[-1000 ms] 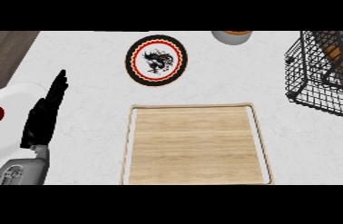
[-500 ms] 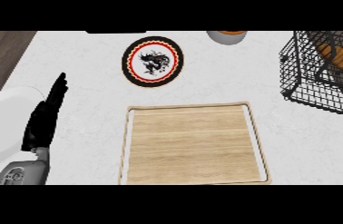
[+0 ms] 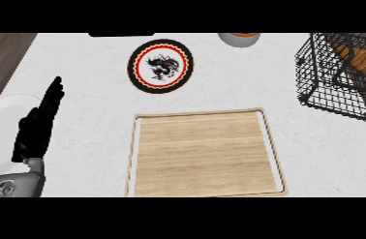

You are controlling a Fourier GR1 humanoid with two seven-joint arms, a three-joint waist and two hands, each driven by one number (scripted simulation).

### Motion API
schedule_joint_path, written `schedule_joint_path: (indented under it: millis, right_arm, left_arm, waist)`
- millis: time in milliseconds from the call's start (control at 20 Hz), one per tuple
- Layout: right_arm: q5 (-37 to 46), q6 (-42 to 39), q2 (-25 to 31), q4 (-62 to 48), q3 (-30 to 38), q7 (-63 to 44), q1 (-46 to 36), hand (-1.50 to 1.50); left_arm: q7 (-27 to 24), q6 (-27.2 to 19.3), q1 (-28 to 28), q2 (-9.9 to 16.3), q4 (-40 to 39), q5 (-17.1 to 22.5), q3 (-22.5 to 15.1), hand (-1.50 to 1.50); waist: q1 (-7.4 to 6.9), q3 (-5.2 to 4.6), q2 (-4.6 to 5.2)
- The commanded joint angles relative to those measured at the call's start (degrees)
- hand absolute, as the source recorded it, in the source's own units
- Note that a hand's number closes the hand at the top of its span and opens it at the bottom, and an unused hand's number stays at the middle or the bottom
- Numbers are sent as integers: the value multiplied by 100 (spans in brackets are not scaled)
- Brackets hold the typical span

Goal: Pick the croissant from the tray and place it in the tiered basket

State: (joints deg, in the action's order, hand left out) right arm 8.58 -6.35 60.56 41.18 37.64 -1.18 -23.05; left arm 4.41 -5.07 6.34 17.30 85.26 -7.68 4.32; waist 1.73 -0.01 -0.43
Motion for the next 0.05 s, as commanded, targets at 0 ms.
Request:
schedule_joint_path:
  millis: [0]
  right_arm:
    - [-568,-508,69,-148,785,824,1069,-150]
  left_arm:
    - [43,-80,67,-126,-19,-65,-42,0]
  waist:
    - [51,6,7]
